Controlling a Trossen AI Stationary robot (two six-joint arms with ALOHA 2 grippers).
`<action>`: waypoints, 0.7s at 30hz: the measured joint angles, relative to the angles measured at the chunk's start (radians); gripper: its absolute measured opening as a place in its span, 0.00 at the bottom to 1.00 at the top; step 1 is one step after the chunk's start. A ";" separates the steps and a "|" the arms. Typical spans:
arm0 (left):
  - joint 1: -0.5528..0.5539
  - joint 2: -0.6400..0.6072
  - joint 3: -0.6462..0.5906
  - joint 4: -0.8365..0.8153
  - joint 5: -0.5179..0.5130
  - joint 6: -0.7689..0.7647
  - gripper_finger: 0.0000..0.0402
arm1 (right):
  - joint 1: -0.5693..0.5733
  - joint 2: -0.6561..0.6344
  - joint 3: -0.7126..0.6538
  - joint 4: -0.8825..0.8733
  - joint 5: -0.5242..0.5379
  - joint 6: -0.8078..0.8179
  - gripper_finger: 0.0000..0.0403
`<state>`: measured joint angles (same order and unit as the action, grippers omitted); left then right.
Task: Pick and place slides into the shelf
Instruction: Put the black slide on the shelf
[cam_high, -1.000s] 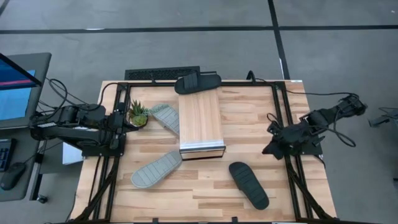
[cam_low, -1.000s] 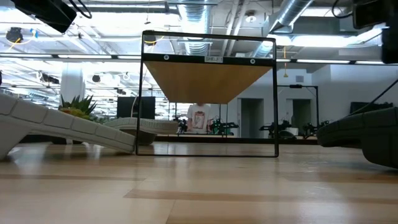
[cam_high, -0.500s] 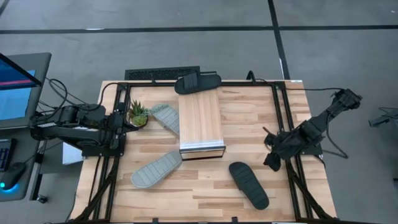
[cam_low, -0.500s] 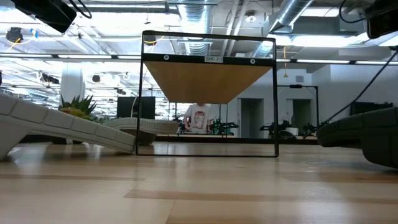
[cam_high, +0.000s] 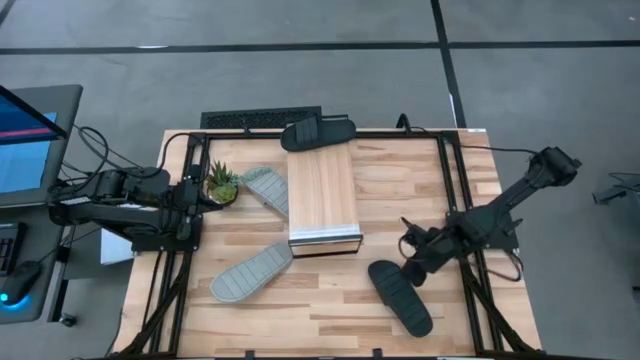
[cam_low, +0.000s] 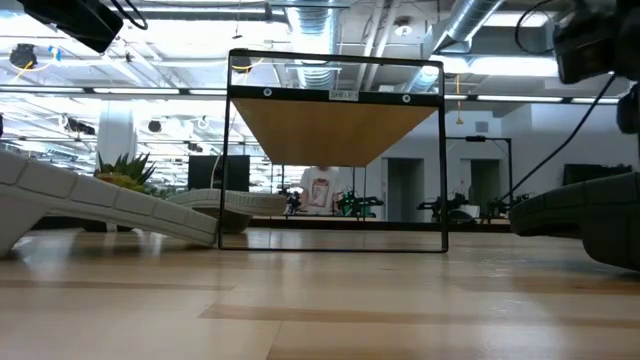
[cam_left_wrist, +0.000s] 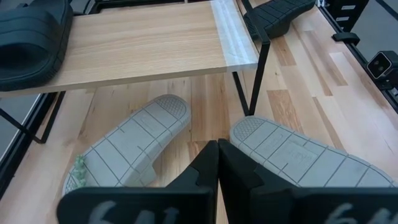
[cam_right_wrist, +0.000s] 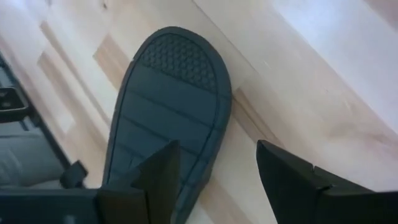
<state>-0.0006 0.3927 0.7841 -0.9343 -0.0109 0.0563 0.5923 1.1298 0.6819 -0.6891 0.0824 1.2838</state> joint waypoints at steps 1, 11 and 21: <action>0.000 0.000 0.000 0.000 0.000 0.000 0.00 | -0.005 0.017 0.000 0.011 -0.002 -0.007 0.53; 0.000 0.000 0.000 0.000 0.000 0.000 0.00 | -0.069 0.138 0.000 0.084 -0.042 -0.094 0.57; 0.000 0.000 0.000 0.000 0.000 0.000 0.00 | -0.144 0.137 0.000 0.122 -0.060 -0.198 0.57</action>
<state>-0.0005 0.3923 0.7841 -0.9344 -0.0108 0.0563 0.4484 1.2667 0.6823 -0.5667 0.0223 1.0858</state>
